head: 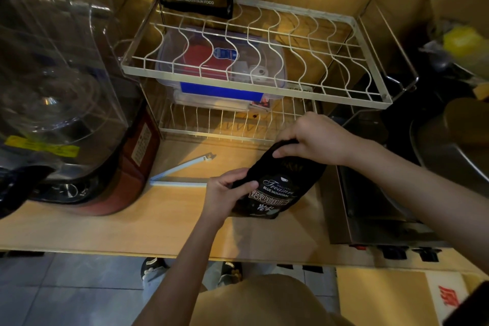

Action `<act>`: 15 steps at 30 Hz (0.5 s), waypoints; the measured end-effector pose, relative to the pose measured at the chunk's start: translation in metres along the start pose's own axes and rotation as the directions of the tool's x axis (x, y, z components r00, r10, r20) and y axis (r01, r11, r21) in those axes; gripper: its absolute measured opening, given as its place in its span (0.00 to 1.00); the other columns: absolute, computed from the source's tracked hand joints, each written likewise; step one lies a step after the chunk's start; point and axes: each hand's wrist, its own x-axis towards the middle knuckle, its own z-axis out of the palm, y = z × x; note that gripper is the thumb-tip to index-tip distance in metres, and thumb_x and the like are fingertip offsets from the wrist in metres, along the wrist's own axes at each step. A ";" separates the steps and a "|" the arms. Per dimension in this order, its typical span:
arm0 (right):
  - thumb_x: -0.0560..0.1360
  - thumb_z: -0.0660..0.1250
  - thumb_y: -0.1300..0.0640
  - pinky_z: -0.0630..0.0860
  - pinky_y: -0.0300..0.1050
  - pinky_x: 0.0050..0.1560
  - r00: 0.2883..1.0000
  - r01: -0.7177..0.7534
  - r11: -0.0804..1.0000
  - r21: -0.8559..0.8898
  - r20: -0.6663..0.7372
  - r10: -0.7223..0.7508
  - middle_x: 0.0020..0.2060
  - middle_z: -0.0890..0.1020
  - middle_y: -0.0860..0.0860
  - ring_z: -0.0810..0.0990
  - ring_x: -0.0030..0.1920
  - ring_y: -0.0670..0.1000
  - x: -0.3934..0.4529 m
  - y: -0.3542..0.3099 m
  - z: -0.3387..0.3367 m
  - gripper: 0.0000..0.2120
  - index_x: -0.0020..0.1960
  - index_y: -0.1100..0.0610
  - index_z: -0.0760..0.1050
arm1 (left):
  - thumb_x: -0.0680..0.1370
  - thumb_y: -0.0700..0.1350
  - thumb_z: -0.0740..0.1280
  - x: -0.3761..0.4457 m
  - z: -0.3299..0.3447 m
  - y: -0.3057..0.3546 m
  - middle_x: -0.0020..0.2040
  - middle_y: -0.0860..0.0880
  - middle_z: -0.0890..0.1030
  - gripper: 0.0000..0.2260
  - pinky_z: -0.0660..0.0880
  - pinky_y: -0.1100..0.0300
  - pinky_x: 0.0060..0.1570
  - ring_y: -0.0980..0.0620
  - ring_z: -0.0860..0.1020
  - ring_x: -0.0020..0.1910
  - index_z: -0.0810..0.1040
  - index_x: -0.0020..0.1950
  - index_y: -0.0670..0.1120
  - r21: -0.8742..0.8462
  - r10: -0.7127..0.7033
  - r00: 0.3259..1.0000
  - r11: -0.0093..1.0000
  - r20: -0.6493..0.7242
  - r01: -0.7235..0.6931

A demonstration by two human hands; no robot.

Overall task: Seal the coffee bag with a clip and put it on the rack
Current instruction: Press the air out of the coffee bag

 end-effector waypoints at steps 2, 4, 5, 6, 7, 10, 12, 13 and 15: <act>0.74 0.64 0.52 0.76 0.53 0.50 1.000 0.004 1.000 0.008 -0.013 -0.004 0.42 0.84 0.52 0.81 0.45 0.51 0.001 -0.001 0.003 0.09 0.48 0.55 0.80 | 0.65 0.31 0.71 0.001 -0.002 -0.004 0.40 0.58 0.85 0.13 0.79 0.64 0.47 0.56 0.81 0.46 0.81 0.46 0.43 -0.022 -0.017 1.000 1.000 -0.021 0.016; 0.74 0.64 0.51 0.76 0.54 0.48 1.000 0.003 1.000 0.027 -0.027 -0.002 0.41 0.84 0.53 0.81 0.44 0.52 0.003 -0.001 0.005 0.10 0.47 0.55 0.81 | 0.65 0.31 0.71 0.000 -0.004 -0.006 0.41 0.55 0.85 0.13 0.80 0.62 0.48 0.52 0.81 0.48 0.81 0.47 0.43 -0.042 -0.048 0.999 0.998 -0.026 0.047; 0.74 0.64 0.51 0.76 0.54 0.47 1.000 0.006 0.999 0.031 -0.025 -0.006 0.39 0.84 0.54 0.81 0.42 0.52 0.005 -0.002 0.006 0.10 0.46 0.56 0.81 | 0.65 0.31 0.71 0.000 -0.005 -0.006 0.43 0.54 0.84 0.15 0.80 0.63 0.47 0.51 0.80 0.49 0.80 0.49 0.42 -0.045 -0.060 0.998 0.997 -0.004 0.060; 0.74 0.64 0.51 0.76 0.55 0.46 1.000 0.009 1.000 0.029 -0.017 -0.009 0.37 0.83 0.54 0.80 0.40 0.51 0.007 -0.002 0.008 0.10 0.45 0.56 0.80 | 0.65 0.31 0.71 -0.001 -0.007 -0.006 0.46 0.52 0.83 0.18 0.79 0.64 0.48 0.53 0.80 0.51 0.79 0.53 0.42 -0.031 -0.057 0.998 0.998 0.032 0.058; 0.74 0.64 0.50 0.76 0.56 0.45 1.000 0.008 1.000 0.024 -0.008 -0.008 0.36 0.83 0.53 0.79 0.38 0.51 0.009 -0.003 0.010 0.11 0.44 0.56 0.80 | 0.65 0.31 0.71 -0.002 -0.008 -0.004 0.50 0.52 0.82 0.21 0.77 0.66 0.51 0.56 0.79 0.53 0.77 0.57 0.42 0.000 -0.040 0.996 0.999 0.075 0.040; 0.74 0.62 0.48 0.77 0.57 0.43 1.000 -0.016 1.000 0.017 0.011 0.016 0.35 0.82 0.53 0.79 0.37 0.52 0.014 -0.004 0.017 0.12 0.43 0.55 0.78 | 0.66 0.33 0.72 -0.002 -0.010 0.002 0.55 0.52 0.80 0.23 0.75 0.66 0.55 0.58 0.77 0.56 0.75 0.59 0.45 0.116 0.027 0.986 0.992 0.165 -0.046; 0.75 0.62 0.48 0.77 0.56 0.44 1.000 -0.018 1.000 0.026 0.013 0.018 0.35 0.82 0.54 0.80 0.38 0.52 0.015 -0.005 0.019 0.13 0.43 0.56 0.78 | 0.66 0.33 0.72 0.000 -0.010 0.006 0.49 0.55 0.83 0.19 0.76 0.67 0.50 0.59 0.79 0.53 0.78 0.55 0.44 0.104 0.033 0.987 0.993 0.156 -0.050; 0.75 0.62 0.49 0.76 0.55 0.44 1.000 -0.018 0.999 0.038 0.014 0.017 0.36 0.82 0.54 0.80 0.38 0.52 0.015 -0.006 0.019 0.12 0.44 0.57 0.78 | 0.66 0.33 0.72 0.000 -0.009 0.007 0.45 0.57 0.84 0.16 0.77 0.67 0.47 0.59 0.80 0.50 0.79 0.53 0.43 0.097 0.034 0.990 0.994 0.135 -0.048; 0.75 0.62 0.50 0.76 0.53 0.44 1.000 -0.008 0.999 0.044 0.008 0.007 0.37 0.82 0.54 0.80 0.38 0.52 0.013 -0.008 0.018 0.12 0.45 0.58 0.78 | 0.66 0.33 0.72 0.002 -0.009 0.005 0.37 0.58 0.85 0.11 0.78 0.67 0.41 0.58 0.82 0.43 0.81 0.46 0.41 0.115 0.042 0.995 0.992 0.095 -0.053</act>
